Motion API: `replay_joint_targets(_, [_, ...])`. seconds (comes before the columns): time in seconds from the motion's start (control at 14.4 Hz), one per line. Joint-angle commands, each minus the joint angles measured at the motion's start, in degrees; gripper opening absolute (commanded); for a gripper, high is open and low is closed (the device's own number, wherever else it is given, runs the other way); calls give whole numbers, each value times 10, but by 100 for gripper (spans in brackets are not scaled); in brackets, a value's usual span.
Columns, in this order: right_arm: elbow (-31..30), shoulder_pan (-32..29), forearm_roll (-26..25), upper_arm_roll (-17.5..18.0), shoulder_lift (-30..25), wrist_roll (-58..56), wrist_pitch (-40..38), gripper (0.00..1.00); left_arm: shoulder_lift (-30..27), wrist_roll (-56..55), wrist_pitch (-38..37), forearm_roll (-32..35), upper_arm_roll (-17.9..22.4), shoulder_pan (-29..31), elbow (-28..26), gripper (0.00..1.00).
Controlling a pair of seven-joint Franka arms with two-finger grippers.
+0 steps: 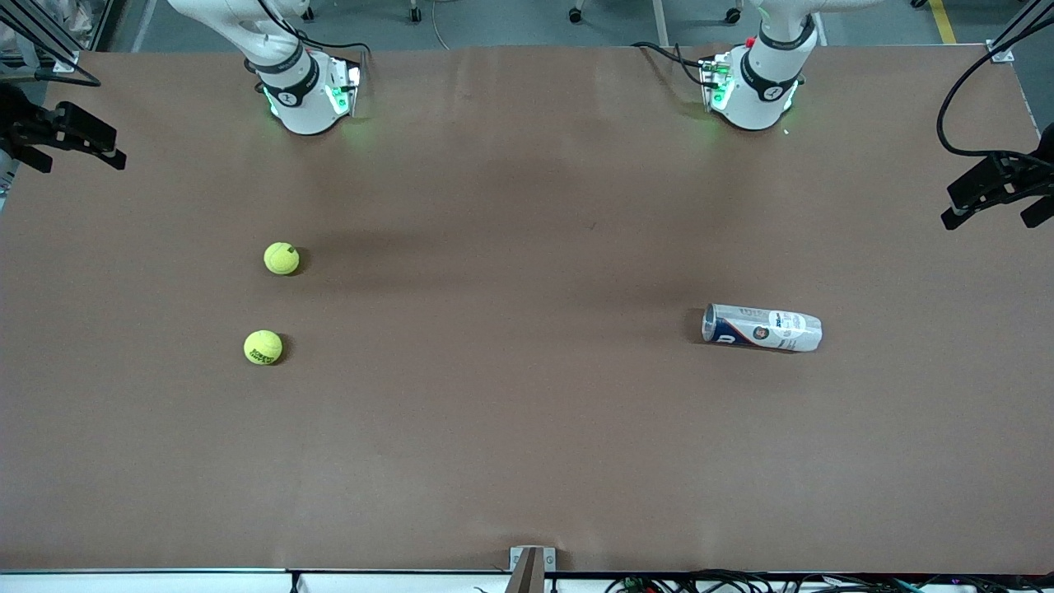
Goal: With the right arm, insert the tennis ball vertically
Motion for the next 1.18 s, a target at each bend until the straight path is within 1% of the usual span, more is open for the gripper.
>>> replay_joint_targets(0.0, [-7, -3, -4, 4, -10, 6, -1, 100, -5, 2, -3, -2, -1, 2, -2, 100])
replay_joint_targets(0.48, [-5, -2, -4, 5, -10, 6, -1, 100, -2, -2, -3, -2, 0, 2, -2, 100])
replay_joint_targets(0.76, [-5, -2, -4, 5, -10, 6, -1, 100, 4, -46, -3, -1, -3, -6, -1, 100])
replay_joint_targets(0.97, [-5, -3, -4, 5, -10, 6, -1, 100, 15, -122, -7, -1, -34, -6, -2, 100])
replay_joint_targets(1.11, [-5, -3, -4, 5, -10, 6, -1, 100, 25, -183, -28, -1, -59, -7, -2, 100])
